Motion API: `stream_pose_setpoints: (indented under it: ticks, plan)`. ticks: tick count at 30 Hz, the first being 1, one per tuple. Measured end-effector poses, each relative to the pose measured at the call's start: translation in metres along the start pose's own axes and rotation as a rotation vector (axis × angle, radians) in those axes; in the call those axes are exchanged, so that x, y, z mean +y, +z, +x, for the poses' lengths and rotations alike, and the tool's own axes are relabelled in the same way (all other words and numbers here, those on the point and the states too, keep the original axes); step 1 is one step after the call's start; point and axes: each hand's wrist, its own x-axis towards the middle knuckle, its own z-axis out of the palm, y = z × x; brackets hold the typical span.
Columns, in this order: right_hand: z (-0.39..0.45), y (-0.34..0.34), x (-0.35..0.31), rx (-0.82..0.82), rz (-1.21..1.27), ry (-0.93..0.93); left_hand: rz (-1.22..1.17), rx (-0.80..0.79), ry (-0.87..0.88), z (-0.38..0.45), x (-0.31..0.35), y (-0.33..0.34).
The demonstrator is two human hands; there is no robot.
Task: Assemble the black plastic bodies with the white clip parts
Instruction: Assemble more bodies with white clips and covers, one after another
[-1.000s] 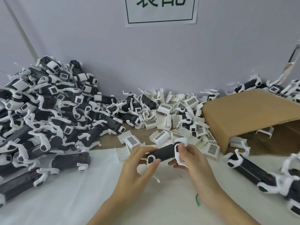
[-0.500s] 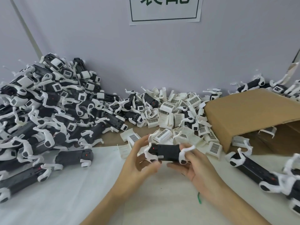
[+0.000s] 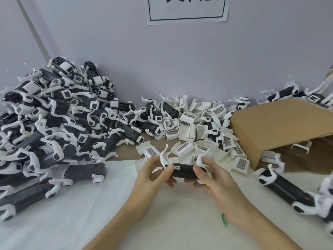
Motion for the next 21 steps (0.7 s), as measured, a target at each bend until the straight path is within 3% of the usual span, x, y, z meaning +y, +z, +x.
stream_pose_setpoints:
  ticks: [3, 9, 12, 18, 21]
  plan:
    - [0.001, -0.003, -0.004, 0.002, -0.077, -0.039, 0.023, -0.049, -0.013, -0.001, 0.002, -0.003]
    - [0.005, -0.005, -0.007, 0.034, 0.335, -0.016, 0.068, -0.134, -0.042, -0.002, 0.001, 0.001]
    - [0.003, -0.007, -0.009, -0.051, 0.238, -0.01, 0.214, -0.174, 0.015, -0.004, -0.001, 0.001]
    - [0.003, -0.008, -0.006, -0.074, 0.243, -0.021, 0.227, -0.019, 0.099, -0.004, 0.0, 0.006]
    - [-0.003, -0.003, 0.002, -0.096, 0.109, -0.027, 0.282, -0.009, 0.19, -0.005, -0.003, 0.007]
